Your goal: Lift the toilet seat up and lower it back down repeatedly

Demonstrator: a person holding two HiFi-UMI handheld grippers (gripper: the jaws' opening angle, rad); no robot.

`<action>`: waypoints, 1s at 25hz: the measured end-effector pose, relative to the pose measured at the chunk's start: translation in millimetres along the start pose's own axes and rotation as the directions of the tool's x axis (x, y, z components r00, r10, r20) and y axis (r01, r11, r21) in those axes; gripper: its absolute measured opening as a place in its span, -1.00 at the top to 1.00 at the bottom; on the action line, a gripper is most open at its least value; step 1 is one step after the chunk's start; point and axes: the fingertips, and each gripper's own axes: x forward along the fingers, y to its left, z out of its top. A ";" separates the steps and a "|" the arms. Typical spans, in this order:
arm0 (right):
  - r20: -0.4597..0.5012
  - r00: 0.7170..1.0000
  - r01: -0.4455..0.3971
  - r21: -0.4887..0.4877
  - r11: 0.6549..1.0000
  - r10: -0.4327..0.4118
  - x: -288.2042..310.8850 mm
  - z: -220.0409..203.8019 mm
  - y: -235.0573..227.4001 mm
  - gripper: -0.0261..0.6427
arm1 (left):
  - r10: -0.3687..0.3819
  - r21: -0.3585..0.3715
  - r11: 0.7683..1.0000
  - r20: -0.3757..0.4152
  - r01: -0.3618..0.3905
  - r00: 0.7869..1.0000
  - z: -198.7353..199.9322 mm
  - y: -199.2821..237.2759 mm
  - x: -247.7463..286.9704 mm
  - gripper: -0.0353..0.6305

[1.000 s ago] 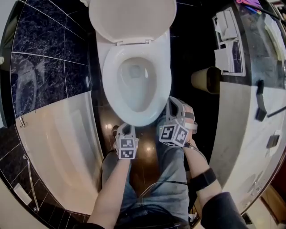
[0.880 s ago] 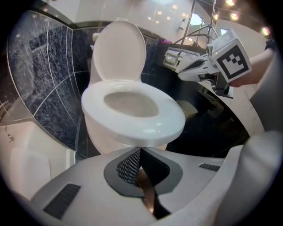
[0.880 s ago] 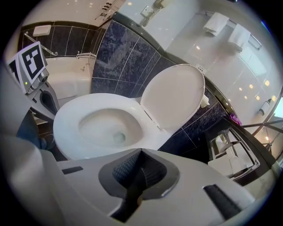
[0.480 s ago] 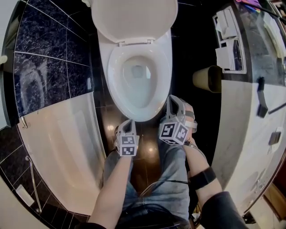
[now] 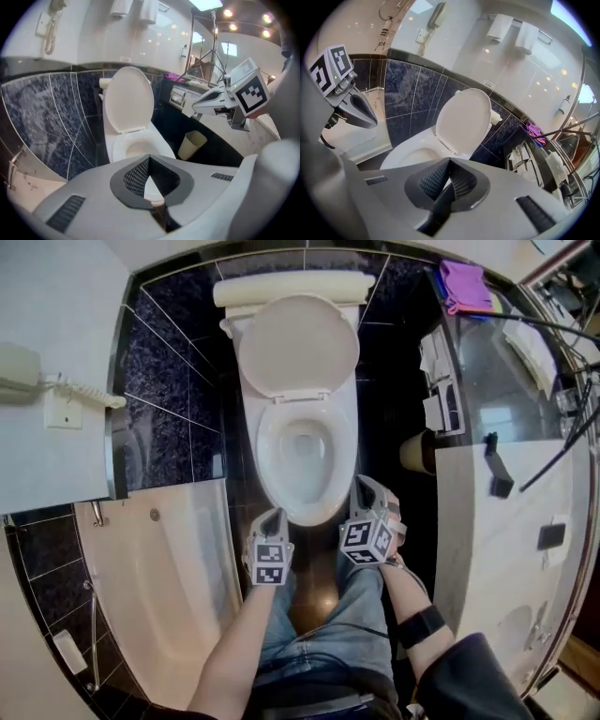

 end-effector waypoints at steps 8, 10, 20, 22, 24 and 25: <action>0.115 0.993 -0.023 0.142 0.990 0.007 -81.6 86.5 -57.6 0.87 | 0.056 0.021 0.998 0.168 -0.060 0.984 142.9 13.1 -103.8 0.89; 0.132 0.991 -0.037 0.209 0.977 0.009 -100.2 97.9 -73.4 0.87 | 0.091 0.014 0.995 0.208 -0.096 0.974 166.5 23.2 -127.7 0.89; 0.201 0.979 -0.039 0.323 0.946 -0.028 -164.9 134.0 -137.9 0.87 | 0.131 0.020 0.989 0.334 -0.147 0.933 254.5 25.5 -207.1 0.89; 0.210 0.977 -0.042 0.309 0.950 -0.025 -169.8 137.5 -141.4 0.87 | 0.130 0.017 0.989 0.354 -0.146 0.926 263.6 23.7 -213.1 0.89; 0.217 0.976 -0.045 0.304 0.952 -0.023 -173.5 138.5 -142.8 0.87 | 0.130 0.017 0.989 0.368 -0.147 0.921 269.8 22.1 -217.9 0.89; 0.217 0.976 -0.046 0.306 0.951 -0.023 -175.1 137.8 -142.6 0.87 | 0.130 0.018 0.989 0.374 -0.147 0.918 271.8 21.6 -220.2 0.89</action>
